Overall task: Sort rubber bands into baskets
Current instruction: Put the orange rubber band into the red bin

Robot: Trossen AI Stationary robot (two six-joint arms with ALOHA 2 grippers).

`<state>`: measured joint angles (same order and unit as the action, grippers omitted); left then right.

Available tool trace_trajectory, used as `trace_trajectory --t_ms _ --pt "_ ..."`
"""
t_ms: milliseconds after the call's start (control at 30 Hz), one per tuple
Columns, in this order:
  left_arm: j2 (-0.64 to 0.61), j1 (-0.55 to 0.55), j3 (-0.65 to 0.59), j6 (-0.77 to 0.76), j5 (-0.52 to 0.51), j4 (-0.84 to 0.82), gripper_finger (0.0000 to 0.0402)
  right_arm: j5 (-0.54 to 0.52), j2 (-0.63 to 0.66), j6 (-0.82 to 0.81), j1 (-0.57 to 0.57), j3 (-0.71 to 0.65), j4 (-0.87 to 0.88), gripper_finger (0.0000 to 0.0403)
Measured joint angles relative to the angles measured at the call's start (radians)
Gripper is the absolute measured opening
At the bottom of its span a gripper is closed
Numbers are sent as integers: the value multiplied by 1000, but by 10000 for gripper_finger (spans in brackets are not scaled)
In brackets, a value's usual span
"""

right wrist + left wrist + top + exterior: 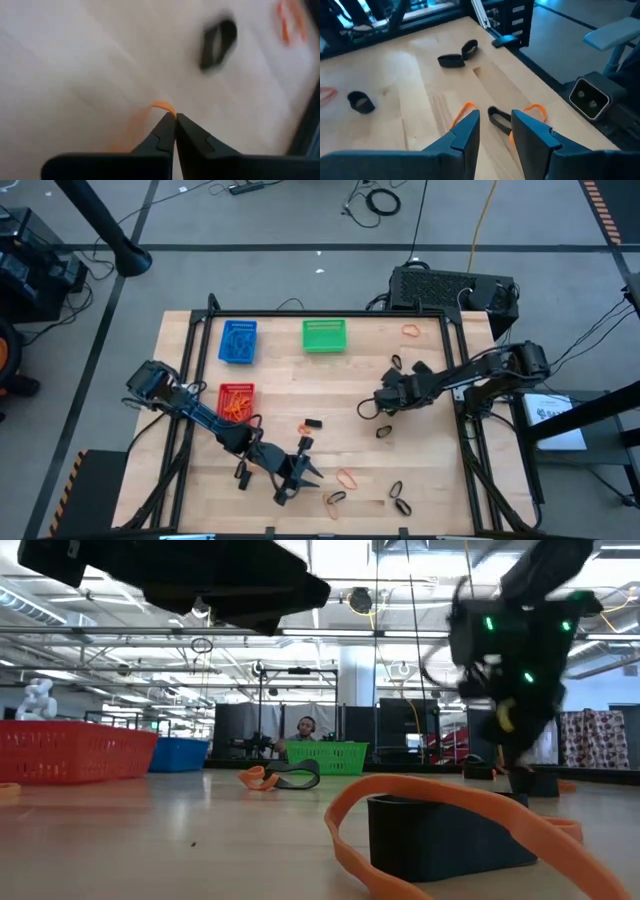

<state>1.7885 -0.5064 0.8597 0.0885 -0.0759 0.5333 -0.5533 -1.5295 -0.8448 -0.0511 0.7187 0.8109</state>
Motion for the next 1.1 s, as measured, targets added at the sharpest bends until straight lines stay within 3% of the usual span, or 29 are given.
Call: trace_trajectory --t_ms 200,367,533,733,933,1100 --pt "0 8 -50 -34 -93 306 121 -149 3 2 -61 94 -3 2" --pt "-1 38 -149 -91 -162 530 121 -170 3 64 -152 109 -223 1" --pt "-1 88 -237 -192 -284 596 121 -168 3 184 -245 108 -513 1" --pt "1 155 -247 -362 -325 611 121 -154 -4 361 -311 98 -822 0" --pt "38 208 -238 -476 -392 614 121 -155 -5 414 -330 98 -888 0" --pt "93 240 -197 -509 -341 610 121 -153 -5 415 -331 98 -885 0"
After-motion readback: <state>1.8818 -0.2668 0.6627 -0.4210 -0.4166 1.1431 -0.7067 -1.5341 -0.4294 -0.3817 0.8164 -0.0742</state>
